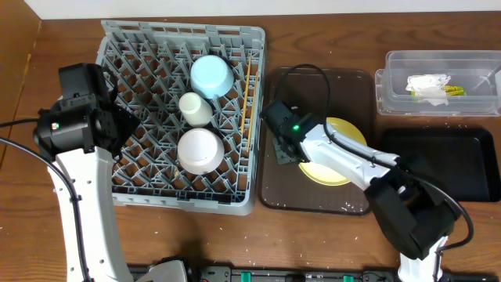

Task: Sort waste into correct bins and load items into the dishwasher

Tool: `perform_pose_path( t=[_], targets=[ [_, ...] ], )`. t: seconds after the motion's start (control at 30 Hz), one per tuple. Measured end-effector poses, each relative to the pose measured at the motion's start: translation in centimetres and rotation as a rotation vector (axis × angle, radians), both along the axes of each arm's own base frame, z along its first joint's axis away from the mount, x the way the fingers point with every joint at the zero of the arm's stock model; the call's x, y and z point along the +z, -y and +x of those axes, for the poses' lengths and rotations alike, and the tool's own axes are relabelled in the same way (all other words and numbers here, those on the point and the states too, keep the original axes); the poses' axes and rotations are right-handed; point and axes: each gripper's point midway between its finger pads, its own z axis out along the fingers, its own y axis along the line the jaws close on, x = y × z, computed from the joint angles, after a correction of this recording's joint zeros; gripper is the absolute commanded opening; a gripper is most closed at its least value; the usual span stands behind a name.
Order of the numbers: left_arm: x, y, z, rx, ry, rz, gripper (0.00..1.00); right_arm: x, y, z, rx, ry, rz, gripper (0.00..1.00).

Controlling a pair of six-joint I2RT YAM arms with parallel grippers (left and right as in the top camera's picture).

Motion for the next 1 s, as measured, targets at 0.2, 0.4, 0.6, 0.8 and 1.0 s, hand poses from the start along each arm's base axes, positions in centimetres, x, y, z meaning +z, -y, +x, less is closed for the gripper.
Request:
perform_pose_path(
  t=[0.2,0.4,0.6,0.8,1.0],
  targets=[
    [0.0,0.0,0.0,0.0,0.0,0.0,0.98,-0.5,0.2,-0.2,-0.008,-0.01,-0.009,0.02],
    [0.0,0.0,0.0,0.0,0.0,0.0,0.98,-0.4,0.5,0.3,-0.025,0.014,-0.026,0.01],
    [0.0,0.0,0.0,0.0,0.0,0.0,0.98,-0.2,0.5,0.9,-0.031,0.047,-0.03,0.01],
    [0.0,0.0,0.0,0.0,0.0,0.0,0.98,-0.2,0.8,1.0,-0.025,0.051,-0.047,0.01],
    [0.0,0.0,0.0,0.0,0.0,0.0,0.98,0.9,1.3,1.2,-0.012,0.054,-0.097,0.01]
  ],
)
